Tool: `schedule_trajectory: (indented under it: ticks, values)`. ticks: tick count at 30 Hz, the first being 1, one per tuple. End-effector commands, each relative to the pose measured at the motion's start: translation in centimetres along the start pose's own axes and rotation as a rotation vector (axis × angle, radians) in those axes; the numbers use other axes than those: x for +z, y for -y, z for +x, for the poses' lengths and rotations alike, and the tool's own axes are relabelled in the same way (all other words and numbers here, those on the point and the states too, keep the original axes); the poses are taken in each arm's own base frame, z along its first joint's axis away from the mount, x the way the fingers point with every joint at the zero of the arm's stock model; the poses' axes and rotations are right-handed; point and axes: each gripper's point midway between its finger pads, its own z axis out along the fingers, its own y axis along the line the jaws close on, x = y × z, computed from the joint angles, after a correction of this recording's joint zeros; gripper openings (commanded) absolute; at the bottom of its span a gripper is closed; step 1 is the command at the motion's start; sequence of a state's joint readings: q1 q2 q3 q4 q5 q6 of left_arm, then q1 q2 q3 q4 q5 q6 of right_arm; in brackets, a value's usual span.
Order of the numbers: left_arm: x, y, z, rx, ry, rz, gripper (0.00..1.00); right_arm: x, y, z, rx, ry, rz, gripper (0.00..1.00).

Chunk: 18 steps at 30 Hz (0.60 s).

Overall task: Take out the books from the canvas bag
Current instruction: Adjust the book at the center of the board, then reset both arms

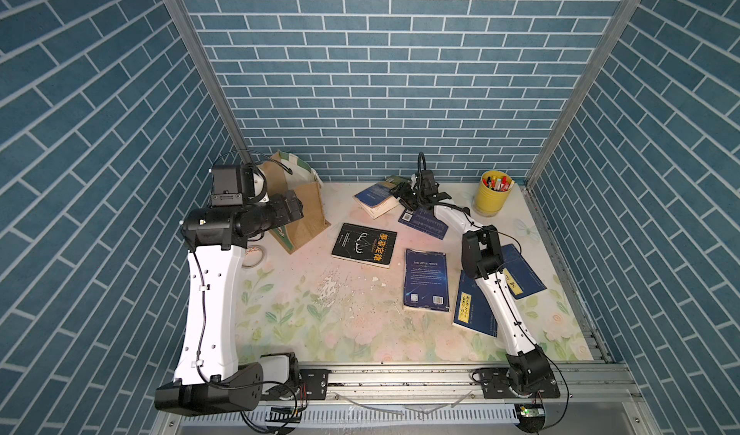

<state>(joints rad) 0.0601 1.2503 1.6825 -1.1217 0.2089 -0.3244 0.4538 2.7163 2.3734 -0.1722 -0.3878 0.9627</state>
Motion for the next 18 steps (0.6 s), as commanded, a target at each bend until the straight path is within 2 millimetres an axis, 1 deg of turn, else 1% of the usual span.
schedule_trajectory:
  ticks: [1, 2, 5, 7, 8, 10, 11, 13, 15, 17, 18]
  values:
    - [-0.8, -0.2, 0.3, 0.016, 0.031, -0.015, 1.00, -4.8, -4.7, -1.9, -0.067, 0.053, -0.048, 0.68]
    - [-1.1, -0.3, 0.4, 0.022, 0.039, -0.022, 1.00, -6.3, -5.3, -1.9, -0.073, 0.055, -0.043, 0.68]
    - [-2.4, -0.2, 1.0, 0.064, 0.059, -0.031, 1.00, -10.4, -5.8, -0.9, -0.097, 0.040, 0.005, 0.68]
    - [-3.1, 0.0, 1.9, 0.083, 0.060, -0.030, 1.00, -12.6, -4.9, 0.4, -0.093, 0.020, 0.050, 0.69]
    - [-3.5, 0.0, 2.4, 0.086, 0.063, -0.028, 1.00, -14.8, -5.5, 0.7, -0.102, 0.030, 0.049, 0.69]
    - [-3.7, 0.0, 3.6, 0.085, 0.066, -0.021, 1.00, -17.4, -4.4, 1.9, -0.103, 0.032, 0.095, 0.69]
    - [-3.5, -0.2, 4.5, 0.072, 0.066, -0.018, 1.00, -18.8, -3.7, 2.5, -0.105, 0.037, 0.125, 0.69]
    - [-3.2, -0.3, 5.7, 0.047, 0.082, 0.004, 1.00, -21.4, -2.0, 3.7, -0.108, 0.044, 0.202, 0.69]
    - [-2.2, -0.3, 7.1, 0.039, 0.082, 0.032, 1.00, -23.9, -0.1, 4.8, -0.127, 0.041, 0.285, 0.70]
    - [-0.5, -0.5, 8.6, 0.055, 0.080, 0.051, 1.00, -26.3, 1.5, 5.4, -0.168, 0.061, 0.368, 0.71]
    - [0.3, -0.8, 9.2, 0.056, 0.079, 0.042, 1.00, -27.5, 2.5, 5.8, -0.189, 0.072, 0.414, 0.72]
